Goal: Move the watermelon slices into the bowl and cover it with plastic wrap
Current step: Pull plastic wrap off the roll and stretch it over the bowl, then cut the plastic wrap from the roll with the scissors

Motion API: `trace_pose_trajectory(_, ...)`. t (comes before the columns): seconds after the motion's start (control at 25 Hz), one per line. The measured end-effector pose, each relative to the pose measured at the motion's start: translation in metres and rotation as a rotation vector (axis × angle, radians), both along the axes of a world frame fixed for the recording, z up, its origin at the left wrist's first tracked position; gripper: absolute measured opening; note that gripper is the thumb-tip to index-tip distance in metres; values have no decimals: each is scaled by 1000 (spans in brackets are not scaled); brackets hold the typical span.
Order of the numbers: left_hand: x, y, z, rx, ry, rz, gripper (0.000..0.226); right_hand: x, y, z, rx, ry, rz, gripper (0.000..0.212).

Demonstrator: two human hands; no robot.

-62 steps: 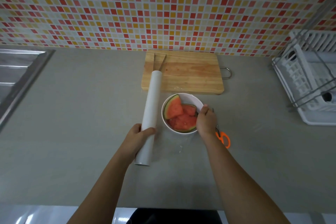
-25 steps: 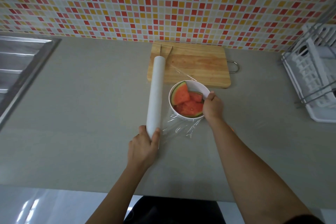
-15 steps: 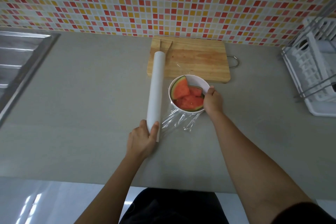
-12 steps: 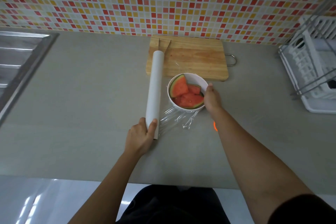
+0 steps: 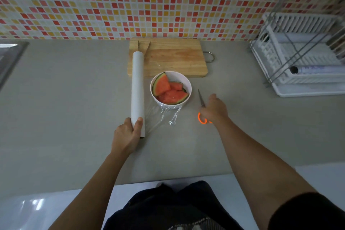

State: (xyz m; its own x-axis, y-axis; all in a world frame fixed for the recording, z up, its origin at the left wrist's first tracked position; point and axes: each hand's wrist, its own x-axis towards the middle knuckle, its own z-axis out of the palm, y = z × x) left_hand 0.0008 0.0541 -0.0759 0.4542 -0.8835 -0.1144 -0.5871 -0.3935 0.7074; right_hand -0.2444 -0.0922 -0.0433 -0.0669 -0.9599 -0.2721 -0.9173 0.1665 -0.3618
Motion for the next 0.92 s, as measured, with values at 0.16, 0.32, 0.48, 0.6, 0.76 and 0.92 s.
trace_pose_trajectory(0.16, 0, 0, 0, -24, -14, -17, 48, 3, 13, -7, 21, 43, -5, 32)
trace_pose_trajectory(0.32, 0, 1, -1, -40, -10, -4, 54, 8, 12, -8, 63, 188, -35, 28)
trace_pose_trajectory(0.48, 1, 1, -3, -48, -21, -7, 52, 12, 17, 7, 28, 63, -64, 31)
trace_pose_trajectory(0.6, -1, 3, -1, -53, -14, -10, 50, 27, 27, 31, -145, -386, 0, 31)
trace_pose_trajectory(0.76, -4, 5, 5, -86, -27, -13, 59, 61, 46, 61, -120, -990, 33, 16)
trace_pose_trajectory(0.92, -5, 6, 13, -78, -39, -4, 63, 72, 66, 68, -8, -1230, 58, 11)
